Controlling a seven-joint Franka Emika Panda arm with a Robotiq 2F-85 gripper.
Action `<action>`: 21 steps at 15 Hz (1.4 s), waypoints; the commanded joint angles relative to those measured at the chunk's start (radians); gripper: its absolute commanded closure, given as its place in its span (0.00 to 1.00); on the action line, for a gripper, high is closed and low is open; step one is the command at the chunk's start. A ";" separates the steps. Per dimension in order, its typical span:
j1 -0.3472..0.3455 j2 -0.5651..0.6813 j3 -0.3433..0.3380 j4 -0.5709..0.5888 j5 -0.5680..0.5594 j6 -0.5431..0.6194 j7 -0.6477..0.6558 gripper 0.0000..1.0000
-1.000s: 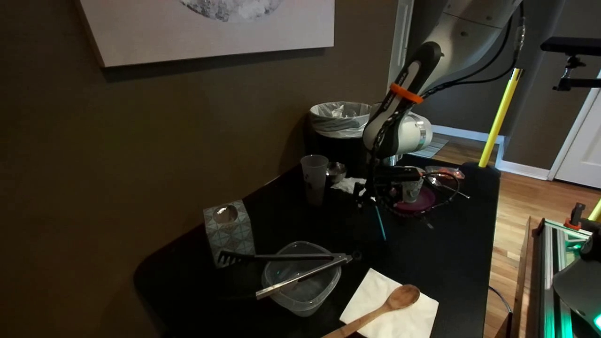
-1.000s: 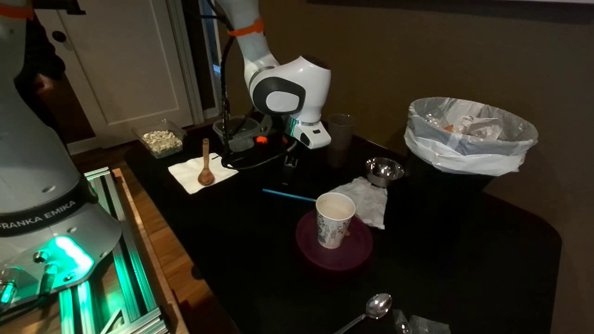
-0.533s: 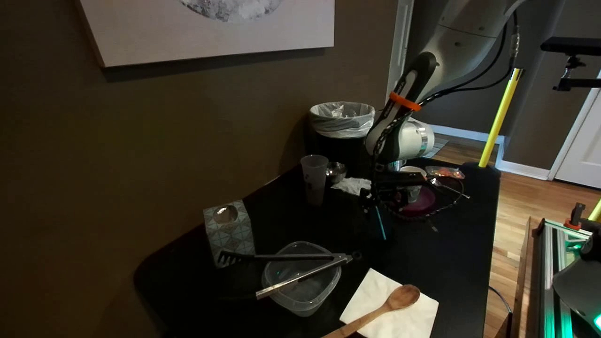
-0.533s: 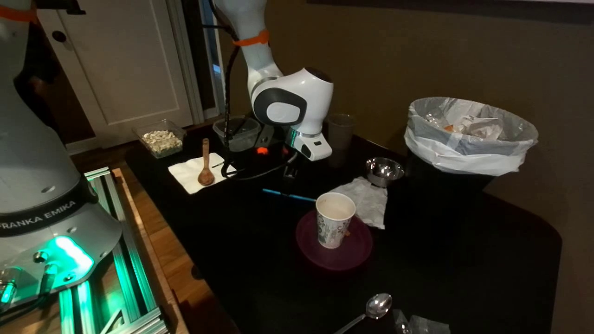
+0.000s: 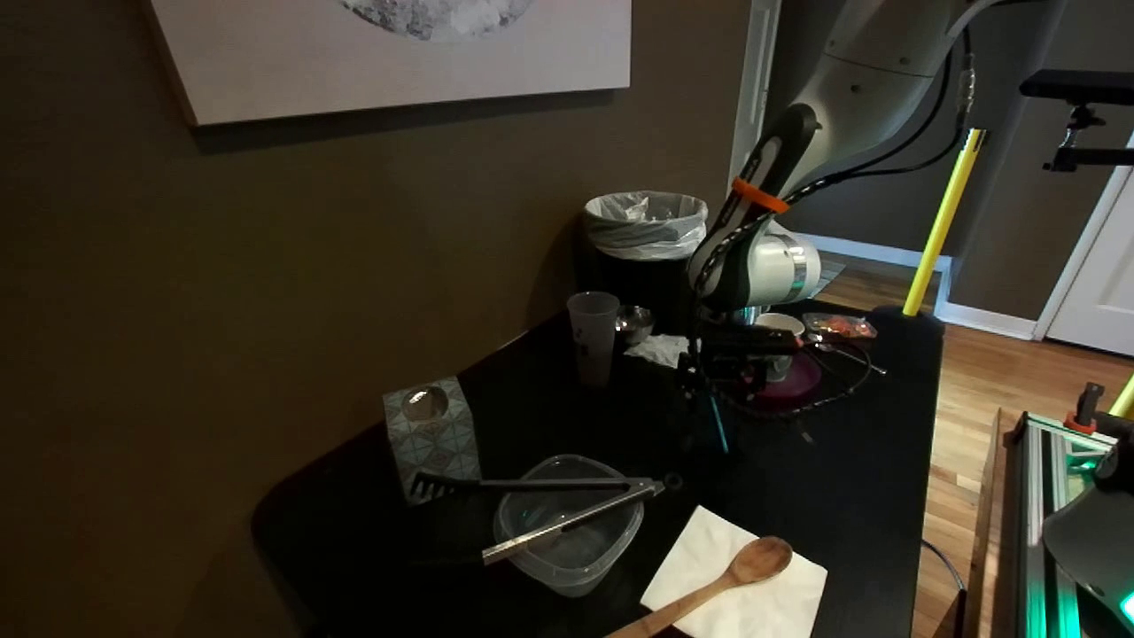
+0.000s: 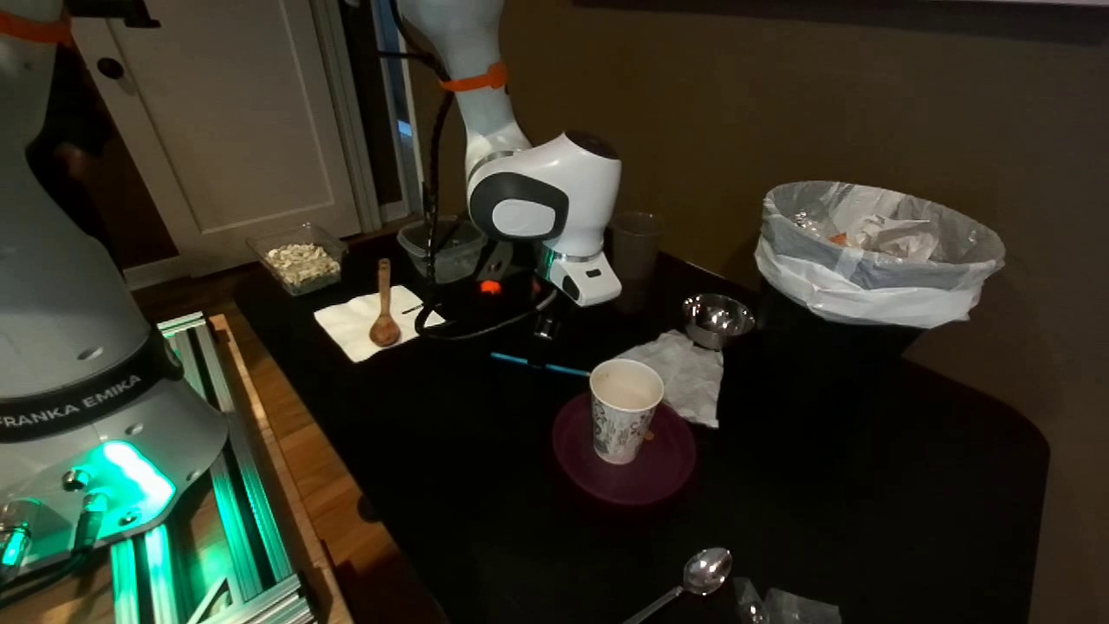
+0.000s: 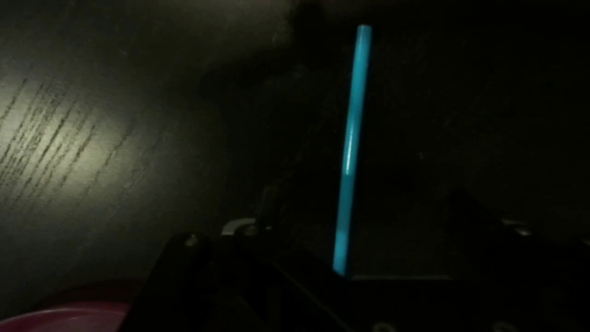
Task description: Pick the blue pencil and put it in the clear lunch box
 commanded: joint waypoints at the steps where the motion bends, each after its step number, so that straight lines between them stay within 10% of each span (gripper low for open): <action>1: 0.016 0.023 -0.009 0.003 0.023 0.041 -0.002 0.13; 6: 0.033 0.044 -0.018 0.004 0.016 0.080 0.012 0.26; 15: 0.035 0.046 -0.020 0.004 0.019 0.101 0.017 1.00; 21: 0.049 -0.009 0.000 -0.022 0.026 0.055 0.028 0.98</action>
